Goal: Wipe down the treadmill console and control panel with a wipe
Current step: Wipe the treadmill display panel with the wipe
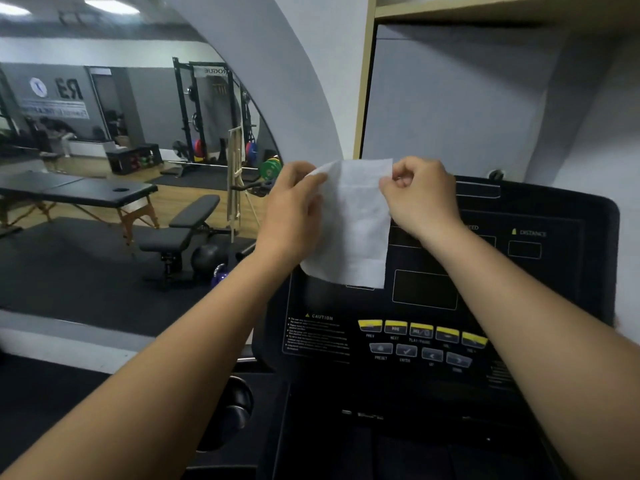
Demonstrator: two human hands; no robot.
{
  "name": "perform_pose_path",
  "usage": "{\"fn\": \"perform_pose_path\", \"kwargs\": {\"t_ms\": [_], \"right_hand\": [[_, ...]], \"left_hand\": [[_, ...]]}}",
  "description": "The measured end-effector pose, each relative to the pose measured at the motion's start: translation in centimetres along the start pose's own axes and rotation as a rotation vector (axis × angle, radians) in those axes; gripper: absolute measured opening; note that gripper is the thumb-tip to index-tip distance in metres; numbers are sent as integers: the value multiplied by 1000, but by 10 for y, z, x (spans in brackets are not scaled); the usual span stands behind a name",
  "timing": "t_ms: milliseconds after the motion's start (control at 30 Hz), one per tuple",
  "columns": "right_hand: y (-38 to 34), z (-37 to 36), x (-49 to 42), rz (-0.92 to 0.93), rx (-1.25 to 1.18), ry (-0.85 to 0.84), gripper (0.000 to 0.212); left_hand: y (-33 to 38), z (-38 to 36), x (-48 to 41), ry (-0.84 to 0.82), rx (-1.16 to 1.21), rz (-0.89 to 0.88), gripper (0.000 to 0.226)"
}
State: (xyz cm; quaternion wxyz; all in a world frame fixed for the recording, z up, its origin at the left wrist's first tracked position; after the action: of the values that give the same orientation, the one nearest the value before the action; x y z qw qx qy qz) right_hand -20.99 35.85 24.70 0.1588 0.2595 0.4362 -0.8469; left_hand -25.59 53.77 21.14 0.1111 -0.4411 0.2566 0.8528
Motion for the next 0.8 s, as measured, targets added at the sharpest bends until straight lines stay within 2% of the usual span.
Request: {"fn": "perform_pose_path", "kwargs": {"t_ms": [33,67,100,167,233,333,500,567,667,800], "right_hand": [[-4,-3,-5,-23,-54,14,6],[-7,-7,-5,-1,-58,49,19],[-12,-10,0,83,-3,87,31],[-19,-26,21,362,193,102,42],[-12,-52,39,527,418,-26,47],[7,-83,43,550,751,-180,62],[10,-86,26,581,1004,-210,73],[2,-83,9,571,1022,-213,74],[-10,-84,-6,556,1016,-214,73],[-5,-99,12,660,1039,-224,72]], "left_hand": [[-3,-3,-6,-38,-45,4,36],[-7,-7,-10,-68,-110,16,36],[-11,-11,-11,-83,-186,25,37],[-19,-17,-6,-71,-285,-2,42],[-26,-23,4,-53,-286,-42,47],[-37,-31,16,-106,-234,-72,53],[-42,-34,15,-72,-186,-49,56],[-46,-31,12,-13,-84,81,56],[-55,-20,9,57,324,337,56],[-65,-10,19,-32,634,567,39]]}}
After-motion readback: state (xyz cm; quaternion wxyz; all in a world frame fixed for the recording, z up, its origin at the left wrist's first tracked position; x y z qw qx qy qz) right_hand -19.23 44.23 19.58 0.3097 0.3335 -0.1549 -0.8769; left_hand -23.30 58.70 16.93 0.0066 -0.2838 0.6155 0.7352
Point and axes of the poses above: each hand's wrist, its own x-axis away from the middle knuckle, its own z-axis out of the back of the hand, y = z × x, the point moved 3 cm from there along -x, towards the middle knuckle, and after that the axes turned 4 degrees about -y, right-handed, at the moved point
